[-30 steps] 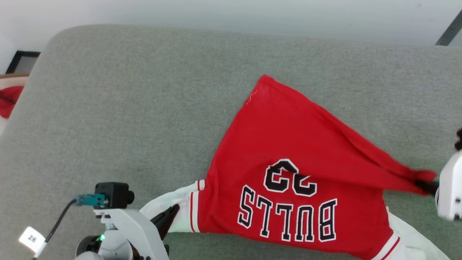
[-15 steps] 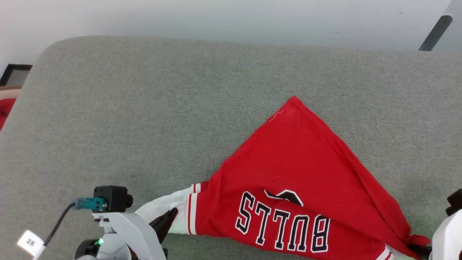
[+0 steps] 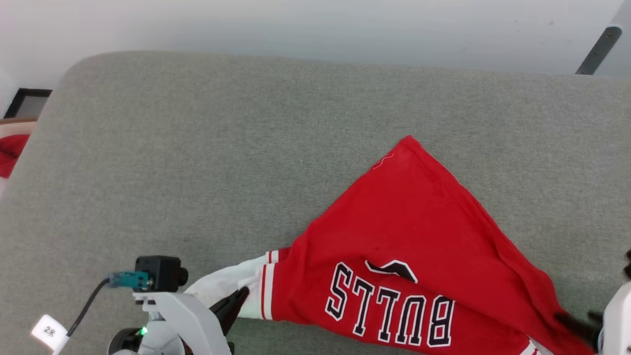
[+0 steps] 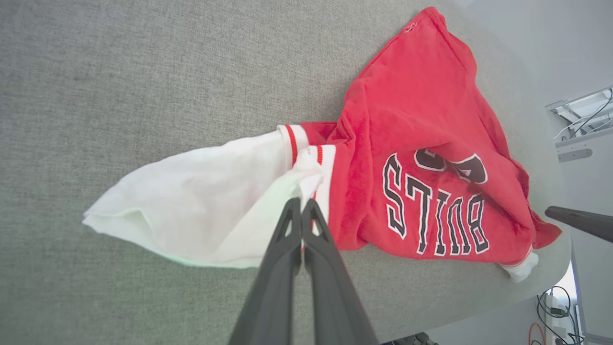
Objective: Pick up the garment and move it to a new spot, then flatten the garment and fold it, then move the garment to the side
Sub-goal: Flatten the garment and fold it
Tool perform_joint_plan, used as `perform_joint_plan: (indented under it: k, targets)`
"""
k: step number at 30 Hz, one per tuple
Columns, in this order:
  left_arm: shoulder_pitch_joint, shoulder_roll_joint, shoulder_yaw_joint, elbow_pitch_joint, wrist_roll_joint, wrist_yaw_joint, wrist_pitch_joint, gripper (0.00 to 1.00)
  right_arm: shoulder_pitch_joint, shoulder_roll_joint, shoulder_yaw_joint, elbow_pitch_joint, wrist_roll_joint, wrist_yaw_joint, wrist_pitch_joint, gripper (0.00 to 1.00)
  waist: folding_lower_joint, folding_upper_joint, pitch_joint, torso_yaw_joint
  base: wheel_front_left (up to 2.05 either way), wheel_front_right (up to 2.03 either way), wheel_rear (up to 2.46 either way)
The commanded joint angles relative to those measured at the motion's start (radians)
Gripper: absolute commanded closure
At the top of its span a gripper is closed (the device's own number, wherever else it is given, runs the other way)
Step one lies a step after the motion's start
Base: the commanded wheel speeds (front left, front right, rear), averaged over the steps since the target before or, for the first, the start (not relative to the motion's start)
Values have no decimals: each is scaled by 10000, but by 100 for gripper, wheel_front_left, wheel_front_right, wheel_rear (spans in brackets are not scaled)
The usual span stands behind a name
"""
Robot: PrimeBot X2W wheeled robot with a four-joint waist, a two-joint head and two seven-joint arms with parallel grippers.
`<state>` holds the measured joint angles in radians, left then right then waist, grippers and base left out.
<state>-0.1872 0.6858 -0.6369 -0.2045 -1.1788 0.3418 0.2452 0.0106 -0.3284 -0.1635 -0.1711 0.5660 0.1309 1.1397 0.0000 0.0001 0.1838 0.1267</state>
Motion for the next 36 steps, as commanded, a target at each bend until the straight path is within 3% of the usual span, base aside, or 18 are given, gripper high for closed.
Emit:
perform_joint_plan:
  k: [1, 6, 10, 24, 36]
  targets:
    - [-80, -46, -20, 18, 59, -77, -6, 100, -320, -55, -147, -218, 144, -3, -80, 0, 0, -1, 5, 71, 0, 0, 0]
    - [-251, -197, -179, 72, 134, -165, 62, 100, -1391, -290, -104, -593, -40, -3, -639, 0, 0, -1, 64, 351, 0, 0, 0]
    - [-492, -401, -365, 167, 242, -293, 156, 100, -2499, -546, 480, -160, -244, -3, -1315, 0, 0, -1, 143, 671, 0, 0, 0]
    - [-1512, -1422, -1083, 792, 539, -997, 370, 100, -6370, -1305, 3405, 3973, -338, -3, -2592, 0, 0, -1, 831, 2138, 0, 0, 0]
    - [-2046, -2108, -1360, 1534, 615, -1598, 213, 100, -8407, -1886, 5598, 6752, 270, -3, -2933, 0, 0, -1, 1529, 2973, 0, 0, 0]
